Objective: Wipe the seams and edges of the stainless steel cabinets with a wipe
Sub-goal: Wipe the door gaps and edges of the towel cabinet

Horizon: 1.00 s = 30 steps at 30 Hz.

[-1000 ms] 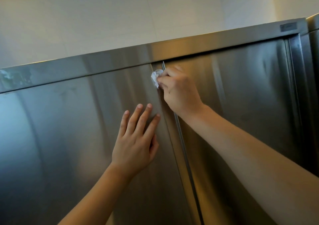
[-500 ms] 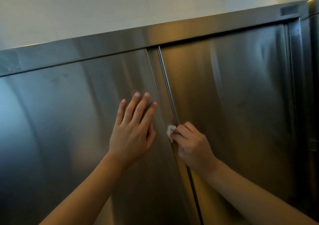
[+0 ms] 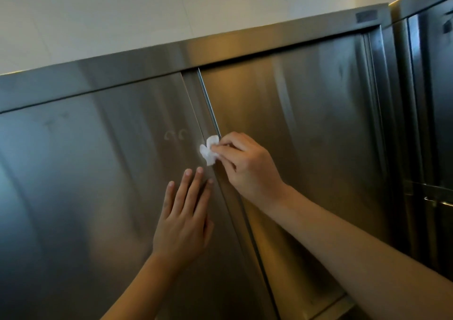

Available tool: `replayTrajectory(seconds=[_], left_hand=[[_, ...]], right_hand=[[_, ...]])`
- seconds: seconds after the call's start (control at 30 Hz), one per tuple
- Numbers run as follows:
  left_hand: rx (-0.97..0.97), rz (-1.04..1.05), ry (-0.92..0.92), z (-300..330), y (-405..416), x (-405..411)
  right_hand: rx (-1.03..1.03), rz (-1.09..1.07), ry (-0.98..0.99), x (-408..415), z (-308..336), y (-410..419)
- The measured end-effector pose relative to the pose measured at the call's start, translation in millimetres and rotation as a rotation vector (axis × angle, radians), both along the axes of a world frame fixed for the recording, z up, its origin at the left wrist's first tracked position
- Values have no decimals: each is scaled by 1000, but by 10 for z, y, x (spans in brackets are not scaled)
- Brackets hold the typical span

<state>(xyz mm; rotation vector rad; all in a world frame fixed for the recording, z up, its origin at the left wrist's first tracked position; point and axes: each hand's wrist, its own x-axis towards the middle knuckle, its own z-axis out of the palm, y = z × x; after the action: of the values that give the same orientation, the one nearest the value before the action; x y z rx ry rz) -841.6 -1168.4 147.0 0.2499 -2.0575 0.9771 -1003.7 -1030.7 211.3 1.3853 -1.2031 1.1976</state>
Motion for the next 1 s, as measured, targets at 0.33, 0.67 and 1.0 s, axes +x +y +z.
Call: replayTrajectory(seconds=[0.33,0.67,1.0], left_hand=[[25,7,-9,-80,-1,4],[38,0,9,-76,39,12],[71,-22,8,-65,58,18]], right_hand=[[145,-14,-74,6,-1274,-211],[279,-6,-226,149,-2635,-35],[133,73,-367,68,-1804,189]])
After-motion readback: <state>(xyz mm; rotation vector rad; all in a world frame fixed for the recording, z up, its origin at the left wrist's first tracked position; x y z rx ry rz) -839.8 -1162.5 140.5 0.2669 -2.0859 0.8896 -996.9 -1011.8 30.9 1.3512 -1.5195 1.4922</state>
